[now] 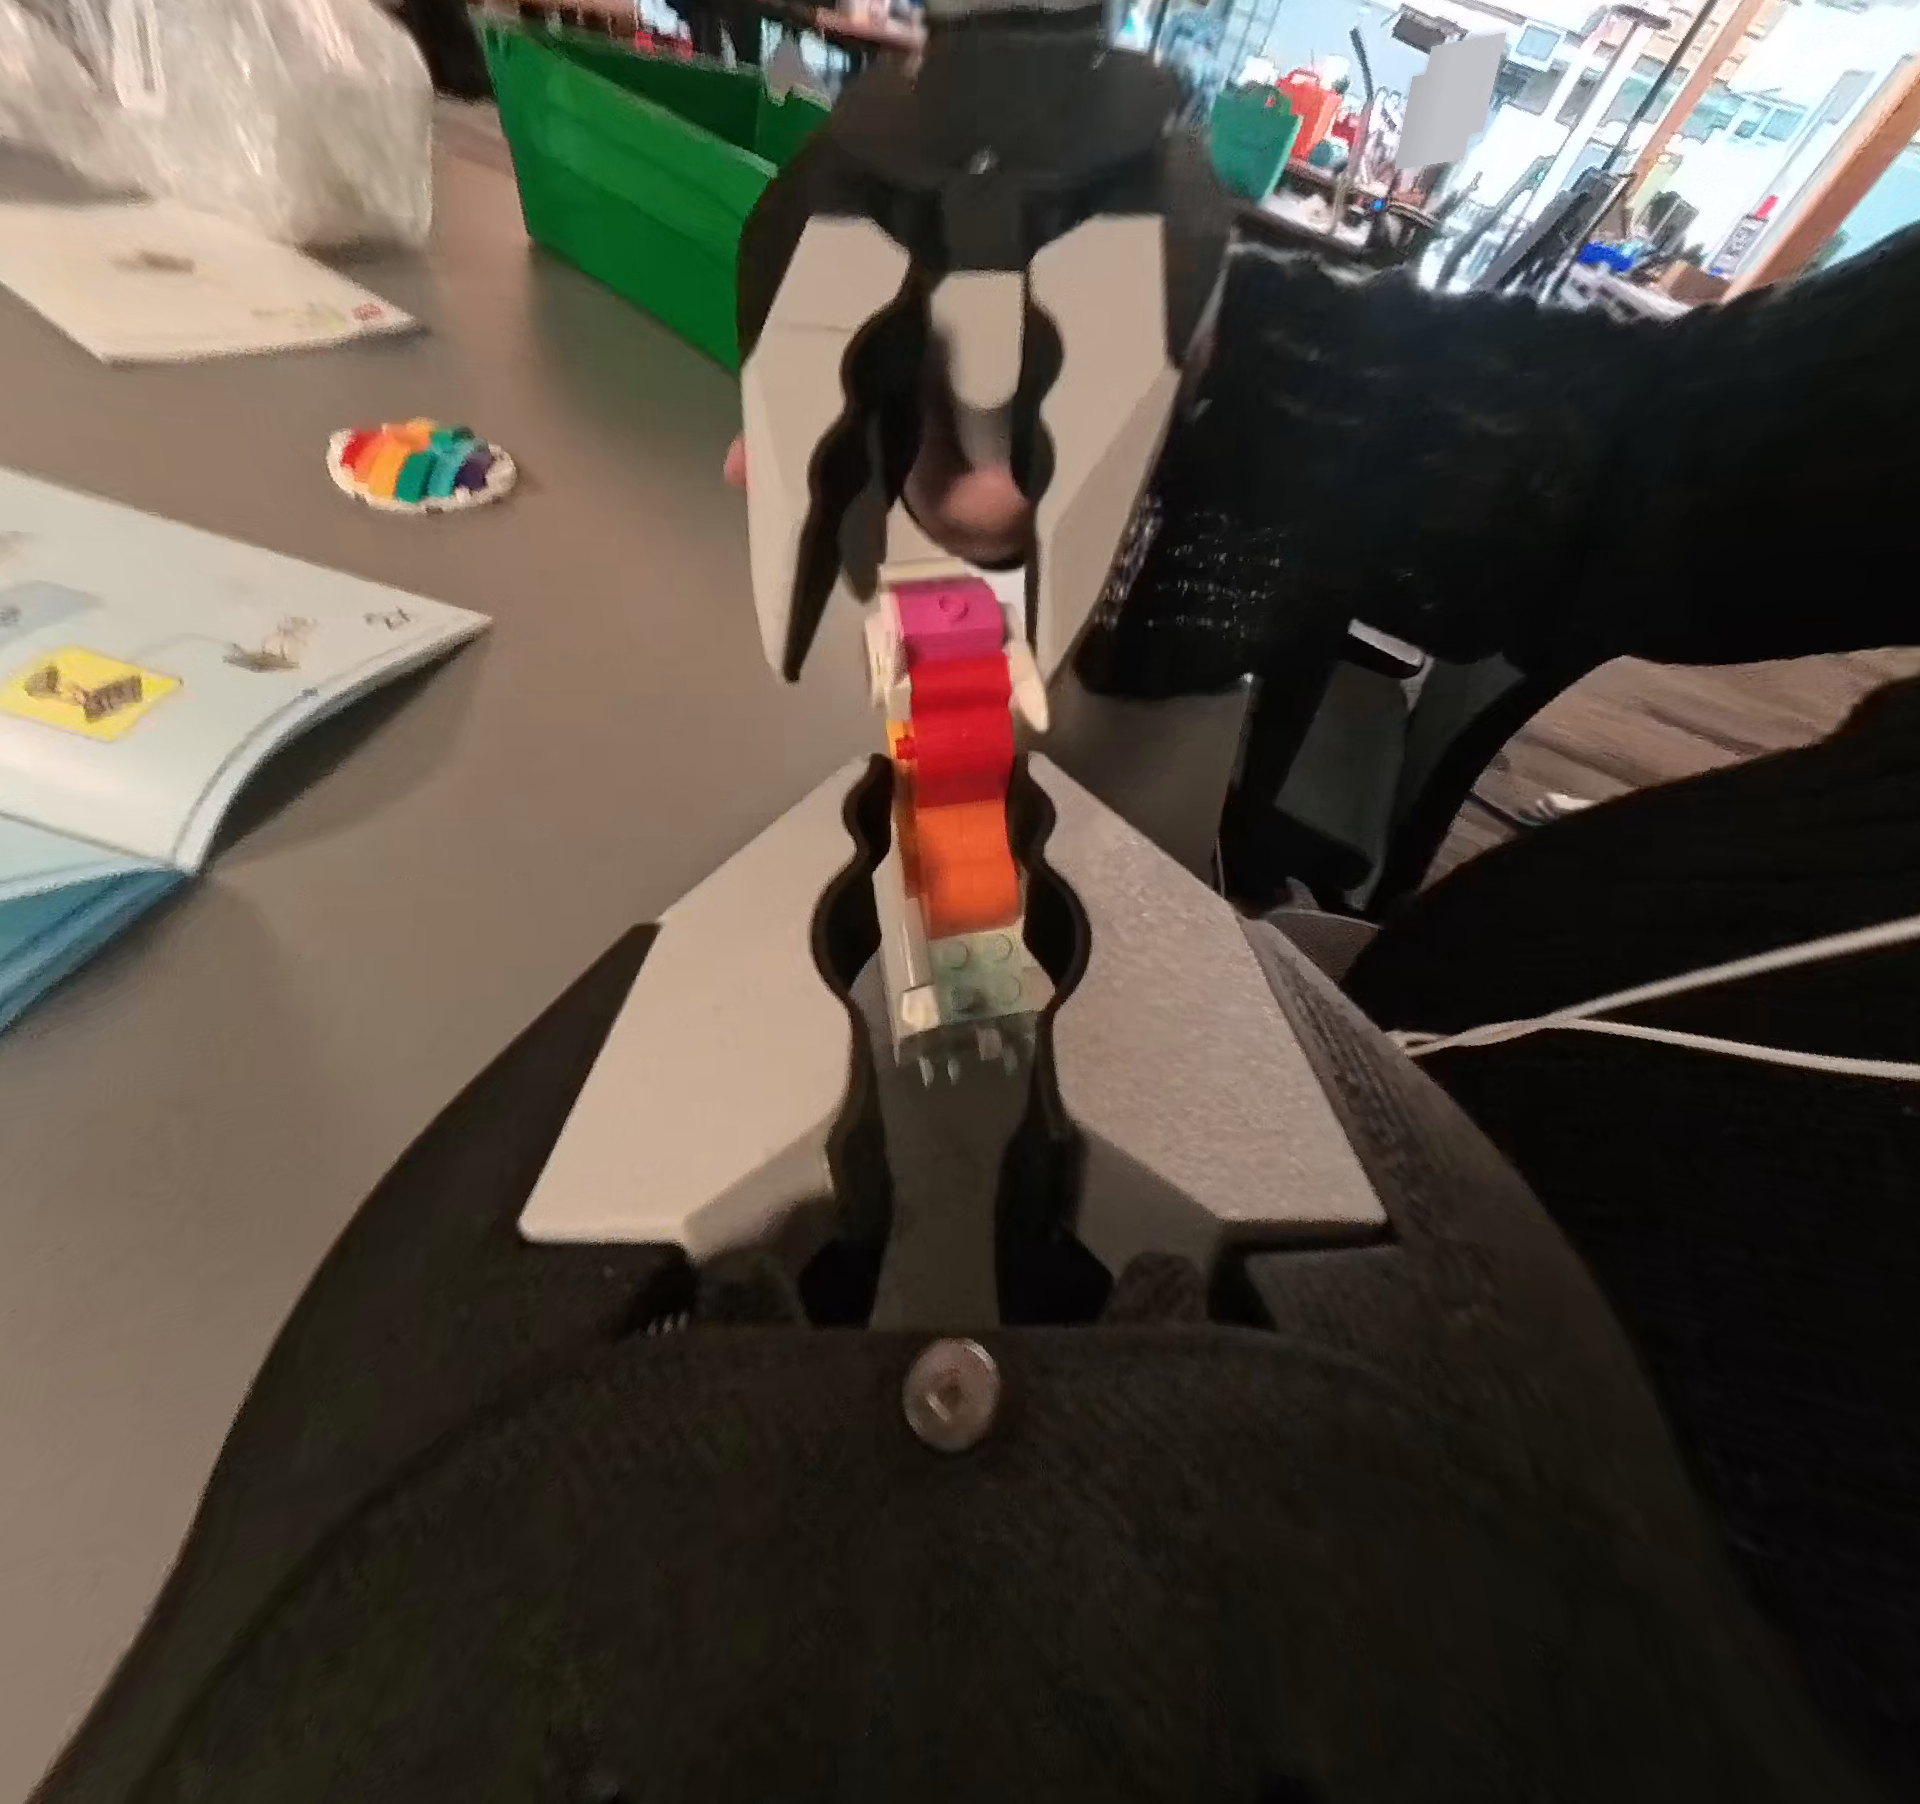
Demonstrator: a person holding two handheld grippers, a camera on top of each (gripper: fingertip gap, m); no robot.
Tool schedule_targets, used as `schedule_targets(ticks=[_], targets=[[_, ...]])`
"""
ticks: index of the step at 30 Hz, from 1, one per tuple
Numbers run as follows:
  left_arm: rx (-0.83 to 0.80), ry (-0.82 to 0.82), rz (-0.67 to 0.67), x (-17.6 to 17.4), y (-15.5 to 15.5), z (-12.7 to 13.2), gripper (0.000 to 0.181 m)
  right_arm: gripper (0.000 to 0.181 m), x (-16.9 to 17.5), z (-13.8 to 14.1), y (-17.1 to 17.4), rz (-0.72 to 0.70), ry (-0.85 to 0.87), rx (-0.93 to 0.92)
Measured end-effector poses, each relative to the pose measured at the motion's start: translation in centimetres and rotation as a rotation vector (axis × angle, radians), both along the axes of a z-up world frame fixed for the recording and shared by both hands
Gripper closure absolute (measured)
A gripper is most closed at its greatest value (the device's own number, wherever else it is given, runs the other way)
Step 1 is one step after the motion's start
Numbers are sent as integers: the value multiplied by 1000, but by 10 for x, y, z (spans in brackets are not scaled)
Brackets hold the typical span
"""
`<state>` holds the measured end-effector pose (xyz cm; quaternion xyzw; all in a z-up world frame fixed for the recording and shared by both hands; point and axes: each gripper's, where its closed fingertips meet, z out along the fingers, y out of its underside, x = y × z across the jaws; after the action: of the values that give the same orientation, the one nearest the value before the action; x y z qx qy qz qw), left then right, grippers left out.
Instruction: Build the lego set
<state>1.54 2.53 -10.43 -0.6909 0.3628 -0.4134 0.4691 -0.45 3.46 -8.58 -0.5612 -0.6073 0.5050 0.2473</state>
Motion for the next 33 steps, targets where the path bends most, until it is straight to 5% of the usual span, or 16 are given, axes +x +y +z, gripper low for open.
schedule_targets(ticks=[17,33], targets=[[276,-21,42,-7,-6,29,160,152,-9,30,-15,-70,289,-96],[-130,-91,62,-4,11,-1,158,142,-9,1,14,-234,173,36]])
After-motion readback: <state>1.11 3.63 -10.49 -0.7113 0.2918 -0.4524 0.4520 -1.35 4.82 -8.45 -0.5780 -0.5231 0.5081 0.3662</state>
